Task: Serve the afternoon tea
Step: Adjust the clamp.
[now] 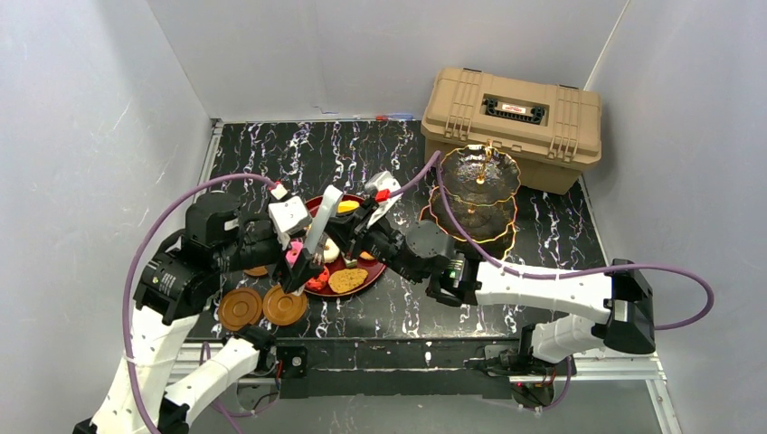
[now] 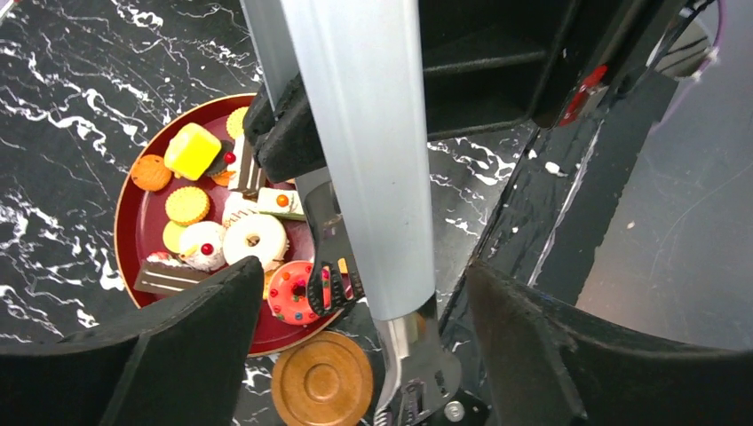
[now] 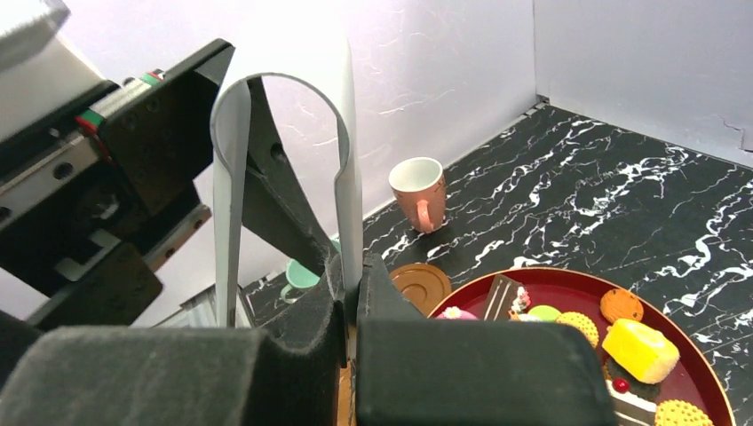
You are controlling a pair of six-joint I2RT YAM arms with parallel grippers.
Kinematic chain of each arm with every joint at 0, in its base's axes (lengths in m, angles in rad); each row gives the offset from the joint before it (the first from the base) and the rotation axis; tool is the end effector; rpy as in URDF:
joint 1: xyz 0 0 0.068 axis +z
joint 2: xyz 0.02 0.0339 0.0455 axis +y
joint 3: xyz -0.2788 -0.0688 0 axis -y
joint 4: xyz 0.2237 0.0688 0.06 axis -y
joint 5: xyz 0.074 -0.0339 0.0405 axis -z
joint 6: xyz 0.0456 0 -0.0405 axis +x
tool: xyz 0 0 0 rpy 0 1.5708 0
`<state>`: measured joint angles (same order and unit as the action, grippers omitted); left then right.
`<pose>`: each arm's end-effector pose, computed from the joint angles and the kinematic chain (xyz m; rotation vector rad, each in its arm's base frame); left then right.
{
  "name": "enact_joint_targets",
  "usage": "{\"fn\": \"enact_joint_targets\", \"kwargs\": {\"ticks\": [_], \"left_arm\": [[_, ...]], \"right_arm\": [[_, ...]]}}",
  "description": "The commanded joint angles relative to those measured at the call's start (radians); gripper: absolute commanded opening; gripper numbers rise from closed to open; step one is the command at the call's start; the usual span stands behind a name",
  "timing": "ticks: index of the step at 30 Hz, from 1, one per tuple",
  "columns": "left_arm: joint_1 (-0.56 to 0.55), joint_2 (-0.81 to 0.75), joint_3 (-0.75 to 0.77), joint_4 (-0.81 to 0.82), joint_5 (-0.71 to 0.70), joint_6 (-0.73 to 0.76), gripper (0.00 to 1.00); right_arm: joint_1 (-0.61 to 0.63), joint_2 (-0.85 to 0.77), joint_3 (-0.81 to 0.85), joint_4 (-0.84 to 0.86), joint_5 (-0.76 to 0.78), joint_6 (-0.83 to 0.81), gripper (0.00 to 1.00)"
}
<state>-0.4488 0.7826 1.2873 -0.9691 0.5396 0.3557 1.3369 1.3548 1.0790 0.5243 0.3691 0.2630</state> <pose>0.0711 -0.0603 0.4201 1.0903 1.6958 -0.6061 0.0866 0.2927 0.4113 -0.4235 1.3622 1.0986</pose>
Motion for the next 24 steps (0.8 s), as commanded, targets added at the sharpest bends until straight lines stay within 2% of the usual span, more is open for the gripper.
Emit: {"fn": "enact_joint_targets", "kwargs": {"ticks": [1,5,11,18,22,24], "left_arm": [[-0.001,-0.018,0.046,-0.031,-0.015,0.002,0.88],[-0.001,-0.027,0.079,-0.088,0.019,0.005,0.91],[-0.001,-0.034,0.084,-0.136,0.086,0.010,0.78],[-0.001,-0.047,0.062,-0.062,-0.084,-0.017,0.79],[-0.001,-0.070,0.038,-0.031,-0.167,-0.005,0.79],[-0.001,-0.071,0.034,-0.045,-0.187,0.021,0.74]], "right_arm": [[0.005,-0.055,0.016,0.001,0.050,-0.065,0.01],[0.014,-0.062,0.009,-0.035,0.085,-0.124,0.01],[0.088,-0.031,0.008,-0.002,0.198,-0.246,0.01],[0.160,0.088,0.009,0.129,0.453,-0.405,0.01],[0.160,0.178,0.016,0.191,0.471,-0.425,0.01],[0.160,0.201,0.018,0.214,0.473,-0.418,0.01]]}}
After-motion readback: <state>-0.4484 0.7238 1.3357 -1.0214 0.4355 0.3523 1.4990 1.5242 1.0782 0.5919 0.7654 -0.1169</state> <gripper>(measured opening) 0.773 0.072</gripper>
